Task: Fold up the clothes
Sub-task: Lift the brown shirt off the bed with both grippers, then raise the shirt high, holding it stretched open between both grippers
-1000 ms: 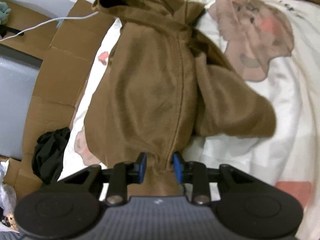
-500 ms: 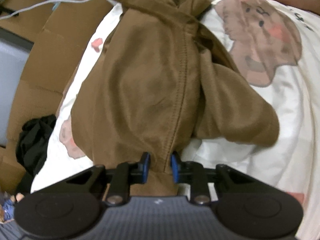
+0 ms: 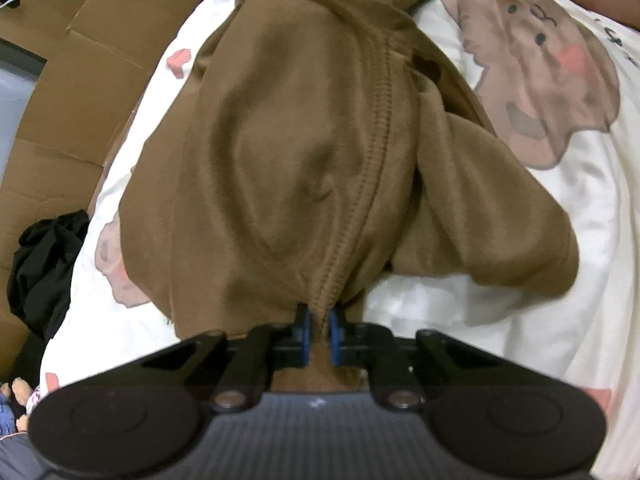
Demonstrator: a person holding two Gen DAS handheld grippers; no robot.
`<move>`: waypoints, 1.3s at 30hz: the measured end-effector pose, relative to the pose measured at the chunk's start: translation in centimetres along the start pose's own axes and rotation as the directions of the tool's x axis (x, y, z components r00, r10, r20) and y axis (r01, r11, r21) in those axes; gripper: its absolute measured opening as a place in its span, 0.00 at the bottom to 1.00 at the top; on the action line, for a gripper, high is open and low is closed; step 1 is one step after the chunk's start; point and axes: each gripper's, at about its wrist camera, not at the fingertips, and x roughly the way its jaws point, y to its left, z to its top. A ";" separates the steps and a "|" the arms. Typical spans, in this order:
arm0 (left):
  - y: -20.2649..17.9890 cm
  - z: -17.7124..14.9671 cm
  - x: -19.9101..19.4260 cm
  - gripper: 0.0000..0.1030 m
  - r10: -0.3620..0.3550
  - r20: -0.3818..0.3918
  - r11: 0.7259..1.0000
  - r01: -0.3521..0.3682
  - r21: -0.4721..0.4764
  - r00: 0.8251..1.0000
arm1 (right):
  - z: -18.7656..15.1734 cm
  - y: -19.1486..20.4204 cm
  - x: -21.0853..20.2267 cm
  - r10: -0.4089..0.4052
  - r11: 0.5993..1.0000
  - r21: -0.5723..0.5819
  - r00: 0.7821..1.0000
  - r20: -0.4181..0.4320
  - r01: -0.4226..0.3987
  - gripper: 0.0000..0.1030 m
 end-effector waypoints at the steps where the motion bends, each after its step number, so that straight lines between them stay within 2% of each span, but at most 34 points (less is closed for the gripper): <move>1: 0.1 -0.1 -0.1 0.08 0.002 0.001 1.000 -0.002 -0.002 1.000 | 0.0 0.0 0.1 0.000 1.000 -0.004 1.000 -0.003 0.000 0.07; 7: 2.7 -0.1 -1.5 0.08 0.044 0.021 0.999 -0.043 -0.025 0.999 | 0.1 -0.1 -0.5 -0.038 0.998 -0.045 0.999 0.011 0.039 0.07; 10: 5.0 -0.8 -3.1 0.07 0.093 0.041 0.992 -0.089 -0.093 0.995 | 0.0 -0.6 -1.0 -0.090 0.994 -0.066 0.996 0.022 0.092 0.07; 17: 10.2 -1.9 -6.9 0.05 0.235 0.080 0.959 -0.217 -0.180 0.969 | 0.5 -1.6 -2.3 -0.154 0.984 -0.090 0.987 0.039 0.157 0.07; 18: 11.8 -2.3 -8.2 0.05 0.269 0.073 0.942 -0.247 -0.228 0.960 | 0.7 -1.6 -2.6 -0.161 0.982 -0.090 0.986 0.047 0.164 0.07; 21: 14.4 -2.8 -10.1 0.05 0.322 0.061 0.910 -0.291 -0.296 0.945 | 1.5 -1.4 -4.1 -0.178 0.978 -0.099 0.980 0.087 0.186 0.07; 24: 16.9 -3.7 -12.6 0.05 0.386 0.045 0.862 -0.343 -0.373 0.922 | 2.1 -1.0 -5.8 -0.218 0.964 -0.123 0.966 0.140 0.235 0.06; 29: 20.3 -5.5 -17.5 0.05 0.488 0.002 0.755 -0.422 -0.502 0.873 | 3.5 -0.9 -10.3 -0.301 0.936 -0.107 0.919 0.255 0.336 0.06; 30: 20.5 -5.7 -18.2 0.05 0.498 -0.001 0.746 -0.429 -0.510 0.867 | 3.8 -1.0 -11.2 -0.312 0.932 -0.097 0.910 0.272 0.349 0.06; 32: 22.1 -6.4 -19.7 0.04 0.518 -0.014 0.706 -0.437 -0.557 0.855 | 4.3 -1.0 -12.9 -0.330 0.926 -0.079 0.894 0.304 0.369 0.06; 35: 24.7 -7.2 -22.2 0.04 0.553 -0.014 0.633 -0.431 -0.643 0.833 | 4.7 -1.2 -15.2 -0.335 0.925 -0.054 0.876 0.347 0.375 0.05; 38: 26.4 -7.5 -24.0 0.04 0.586 0.005 0.594 -0.426 -0.683 0.810 | 5.3 -1.5 -18.3 -0.358 0.918 -0.008 0.839 0.411 0.396 0.05; 39: 27.3 -7.6 -25.6 0.04 0.611 0.014 0.555 -0.415 -0.721 0.791 | 5.6 -1.6 -19.6 -0.366 0.915 0.011 0.819 0.442 0.404 0.05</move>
